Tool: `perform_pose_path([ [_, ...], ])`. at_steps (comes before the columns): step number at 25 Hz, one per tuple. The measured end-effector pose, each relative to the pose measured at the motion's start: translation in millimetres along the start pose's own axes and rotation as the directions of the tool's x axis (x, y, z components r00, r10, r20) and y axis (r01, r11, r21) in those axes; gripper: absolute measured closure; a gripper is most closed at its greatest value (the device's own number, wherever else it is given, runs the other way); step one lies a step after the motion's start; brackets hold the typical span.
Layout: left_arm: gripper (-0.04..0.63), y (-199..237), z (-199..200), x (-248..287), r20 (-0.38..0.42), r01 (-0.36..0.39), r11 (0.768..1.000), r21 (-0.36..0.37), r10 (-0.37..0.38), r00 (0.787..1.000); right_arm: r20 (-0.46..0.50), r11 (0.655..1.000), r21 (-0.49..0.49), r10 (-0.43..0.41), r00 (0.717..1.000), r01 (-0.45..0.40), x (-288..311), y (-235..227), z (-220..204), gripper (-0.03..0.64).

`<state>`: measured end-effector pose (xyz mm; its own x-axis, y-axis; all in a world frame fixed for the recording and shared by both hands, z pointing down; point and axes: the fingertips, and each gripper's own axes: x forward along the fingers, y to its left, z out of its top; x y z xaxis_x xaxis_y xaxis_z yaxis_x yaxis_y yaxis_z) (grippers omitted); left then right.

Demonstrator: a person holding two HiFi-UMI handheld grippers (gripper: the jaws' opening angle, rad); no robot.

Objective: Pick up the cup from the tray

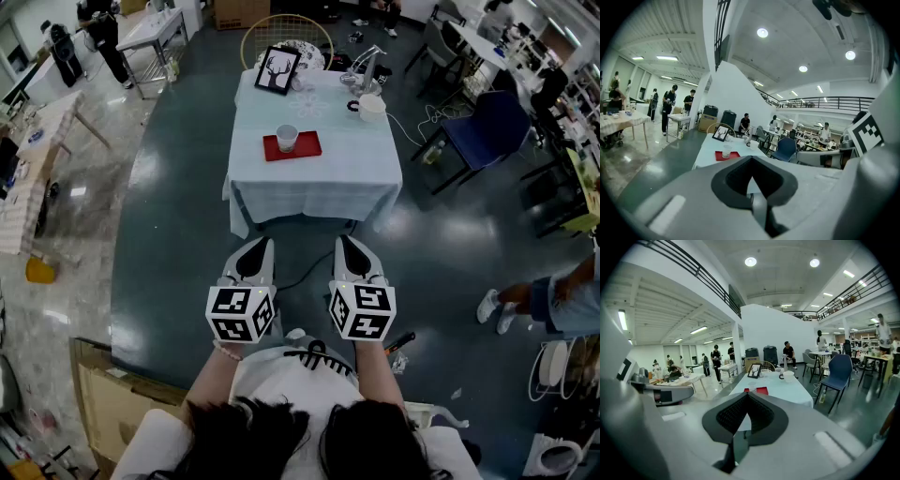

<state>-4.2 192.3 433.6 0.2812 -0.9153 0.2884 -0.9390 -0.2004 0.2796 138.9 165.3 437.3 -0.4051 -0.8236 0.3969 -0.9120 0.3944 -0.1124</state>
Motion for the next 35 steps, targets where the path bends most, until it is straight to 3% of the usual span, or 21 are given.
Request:
perform_pose_path([
  [6, 0.595, 4.4, -1.0, 10.3, -0.004, -0.006, 1.0, -0.01, 0.006, 1.0, -0.023, 0.998, -0.061, 0.001, 1.0, -0.003, 10.7, 0.8, -5.5, 0.593],
  [15, 0.595, 16.6, -5.4, 20.3, -0.038, -0.039, 0.999, -0.02, 0.038, 0.999, -0.028, 1.0, -0.02, 0.002, 1.0, -0.003, 25.8, -7.4, -4.5, 0.591],
  [19, 0.595, 25.0, -4.2, 30.2, -0.046, -0.03, 0.999, -0.025, 0.029, 0.999, -0.048, 0.998, 0.017, 0.06, 0.997, -0.059, 43.1, -3.4, -5.8, 0.458],
  [24, 0.595, 44.7, 0.2, 51.9, -0.072, -0.013, 0.999, -0.047, 0.01, 0.997, -0.043, 0.995, 0.05, 0.085, 0.995, -0.083, 69.7, 3.3, 2.4, 0.41],
  [28, 0.595, 64.4, 13.1, 78.2, -0.09, -0.015, 0.998, -0.055, 0.01, 0.996, -0.034, 0.992, 0.05, 0.118, 0.992, -0.117, 97.5, 7.2, 19.2, 0.321],
  [35, 0.595, 95.7, 35.9, 119.2, -0.092, 0.004, 0.999, -0.034, -0.007, 0.996, -0.027, 0.996, 0.034, 0.085, 0.996, -0.084, 140.6, 6.9, 37.2, 0.295],
])
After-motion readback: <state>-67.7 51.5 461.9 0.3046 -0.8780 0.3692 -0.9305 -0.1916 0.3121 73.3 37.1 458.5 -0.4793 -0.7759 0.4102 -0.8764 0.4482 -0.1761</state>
